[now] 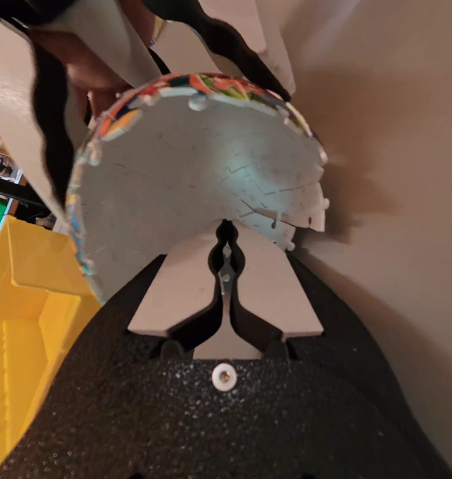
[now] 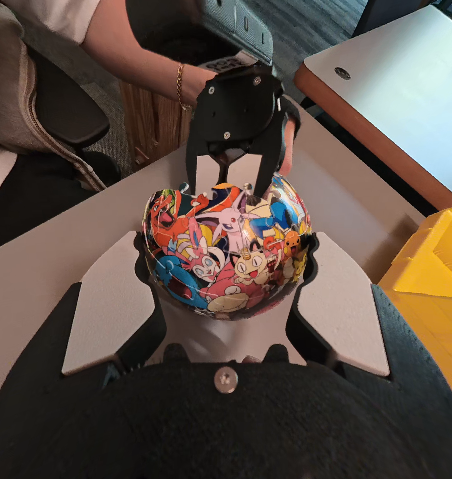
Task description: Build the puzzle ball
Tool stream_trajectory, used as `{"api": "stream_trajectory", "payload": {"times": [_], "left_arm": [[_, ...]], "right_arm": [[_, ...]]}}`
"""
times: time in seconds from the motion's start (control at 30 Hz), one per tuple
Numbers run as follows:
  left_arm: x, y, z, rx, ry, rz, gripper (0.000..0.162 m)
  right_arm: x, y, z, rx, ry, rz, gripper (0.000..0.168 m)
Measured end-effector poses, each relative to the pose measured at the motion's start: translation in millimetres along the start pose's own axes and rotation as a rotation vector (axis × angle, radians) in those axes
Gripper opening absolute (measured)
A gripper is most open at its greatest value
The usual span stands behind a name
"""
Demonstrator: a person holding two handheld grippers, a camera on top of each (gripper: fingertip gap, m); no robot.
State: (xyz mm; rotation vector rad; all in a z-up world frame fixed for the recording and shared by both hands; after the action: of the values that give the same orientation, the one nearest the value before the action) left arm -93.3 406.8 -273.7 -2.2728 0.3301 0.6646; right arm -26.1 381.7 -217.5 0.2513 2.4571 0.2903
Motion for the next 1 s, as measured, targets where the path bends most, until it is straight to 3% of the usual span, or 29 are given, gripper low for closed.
{"api": "stream_trajectory", "payload": {"times": [0.67, 0.83, 1.0], "left_arm": [[20.2, 12.4, -1.7, 0.227, -0.085, 0.108, 0.000], [20.8, 12.8, -1.8, 0.284, -0.082, 0.109, 0.000], [21.1, 15.8, -5.3, 0.386, -0.151, 0.048, 0.000]], "right_arm": [[-3.8, -1.7, 3.0, 0.002, -0.005, 0.008, 0.119], [-2.8, -8.5, 10.1, 0.033, -0.041, -0.003, 0.132], [3.2, -9.9, 16.5, 0.041, -0.037, 0.005, 0.135]]}}
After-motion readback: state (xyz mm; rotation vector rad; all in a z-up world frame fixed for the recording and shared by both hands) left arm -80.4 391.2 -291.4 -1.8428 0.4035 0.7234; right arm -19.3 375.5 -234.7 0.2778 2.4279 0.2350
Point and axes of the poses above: each gripper's, where its closed fingertips meet, x out along the fingers, z out of its underside, y = z × x across the jaws, the point moved 5 cm from there along -x, back along the fingers, and after that the axes turned 3 degrees about -y, right-handed, at the moved point
